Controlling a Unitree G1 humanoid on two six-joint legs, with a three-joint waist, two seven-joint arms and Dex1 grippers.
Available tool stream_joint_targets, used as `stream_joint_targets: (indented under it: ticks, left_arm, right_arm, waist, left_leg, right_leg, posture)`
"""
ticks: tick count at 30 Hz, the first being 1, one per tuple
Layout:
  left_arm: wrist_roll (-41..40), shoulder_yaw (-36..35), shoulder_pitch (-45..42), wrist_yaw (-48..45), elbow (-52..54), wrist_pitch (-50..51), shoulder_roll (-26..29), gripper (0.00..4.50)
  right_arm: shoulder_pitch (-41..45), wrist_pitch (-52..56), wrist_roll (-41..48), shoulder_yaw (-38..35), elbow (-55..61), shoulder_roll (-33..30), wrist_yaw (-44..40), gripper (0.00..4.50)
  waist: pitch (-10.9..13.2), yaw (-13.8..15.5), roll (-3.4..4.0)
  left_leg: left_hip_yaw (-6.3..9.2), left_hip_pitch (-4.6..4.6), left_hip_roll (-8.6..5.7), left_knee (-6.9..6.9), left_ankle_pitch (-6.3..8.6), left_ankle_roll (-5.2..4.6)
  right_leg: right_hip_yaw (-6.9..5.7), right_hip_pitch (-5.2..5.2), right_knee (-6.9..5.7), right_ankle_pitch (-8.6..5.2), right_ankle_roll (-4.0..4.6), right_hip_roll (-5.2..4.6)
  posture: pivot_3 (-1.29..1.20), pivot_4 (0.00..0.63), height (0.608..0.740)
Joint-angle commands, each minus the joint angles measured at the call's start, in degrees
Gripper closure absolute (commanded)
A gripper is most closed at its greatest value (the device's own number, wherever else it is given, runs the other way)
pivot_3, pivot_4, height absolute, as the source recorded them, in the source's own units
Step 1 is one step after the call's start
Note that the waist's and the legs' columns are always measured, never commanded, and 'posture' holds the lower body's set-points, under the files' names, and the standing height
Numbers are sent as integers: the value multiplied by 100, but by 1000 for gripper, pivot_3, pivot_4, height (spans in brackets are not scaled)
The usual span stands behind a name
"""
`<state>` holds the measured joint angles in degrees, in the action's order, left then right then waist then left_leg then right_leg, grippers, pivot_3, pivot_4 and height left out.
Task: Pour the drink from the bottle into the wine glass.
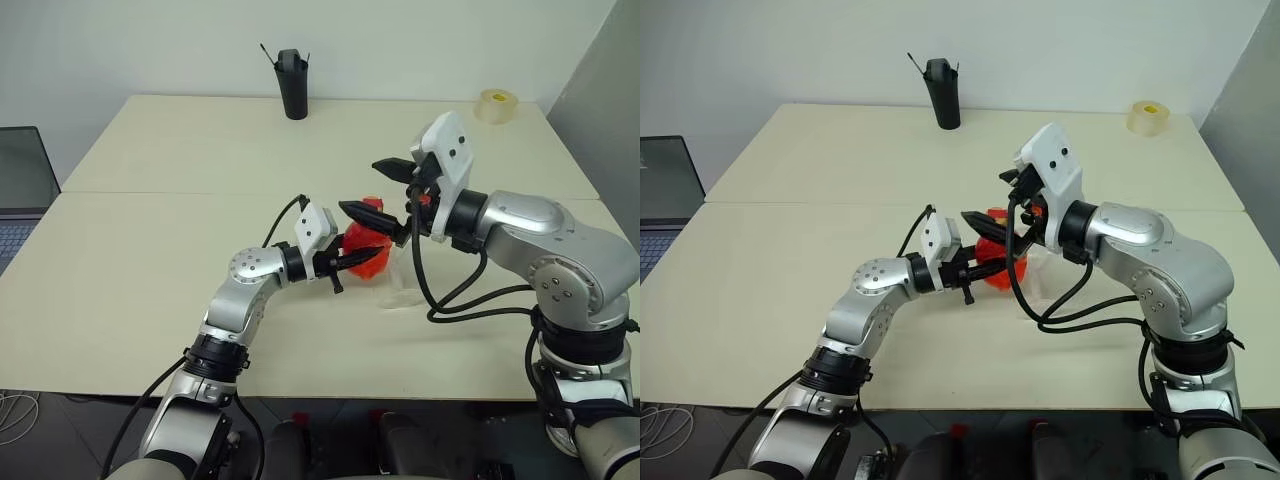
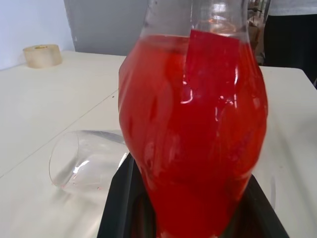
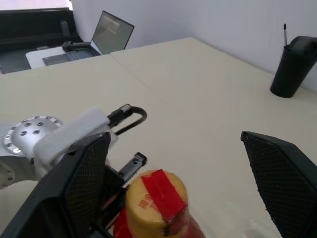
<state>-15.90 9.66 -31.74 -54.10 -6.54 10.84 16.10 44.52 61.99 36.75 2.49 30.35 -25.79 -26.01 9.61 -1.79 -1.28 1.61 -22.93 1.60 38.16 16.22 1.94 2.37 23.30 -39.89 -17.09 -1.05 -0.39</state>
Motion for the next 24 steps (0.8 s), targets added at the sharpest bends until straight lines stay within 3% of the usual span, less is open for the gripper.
stream_joint_targets:
  ticks: [1, 13, 21, 24]
  left_arm:
    - [-116, -118, -36, 21, 327, -101, 9, 3692]
    - [-83, -105, -110, 26, 247, -147, -6, 3708]
    - [-74, -133, -93, 40, 241, -172, 44, 3709]
    - [-60, -131, -118, 47, 197, -203, 55, 3709]
  right_arm:
    - [147, -23, -8, -47, 202, -142, -11, 0]
    - [-67, -512, -466, 123, -323, -178, -51, 0]
    - [-547, -349, -138, -465, -1, -824, -375, 0]
    - [-1092, -152, 266, -859, 366, -1261, -670, 0]
  waist:
    - [0, 2, 0]
    - [0, 1, 0]
    - [0, 13, 0]
    - [0, 19, -1]
  left_leg:
    - [0, 0, 0, 0, 0, 0]
    - [-2, 0, -1, 0, 0, 0]
    - [-2, -1, -2, 0, 0, 0]
    - [1, -3, -3, 0, 0, 0]
  right_leg:
    - [0, 0, 0, 0, 0, 0]
    - [1, 0, 0, 0, 0, 0]
    - [1, 0, 2, 0, 0, -1]
    - [-1, -1, 4, 0, 0, -1]
  posture:
    - [0, 150, 740]
    - [0, 150, 740]
    - [0, 150, 740]
    - [0, 150, 740]
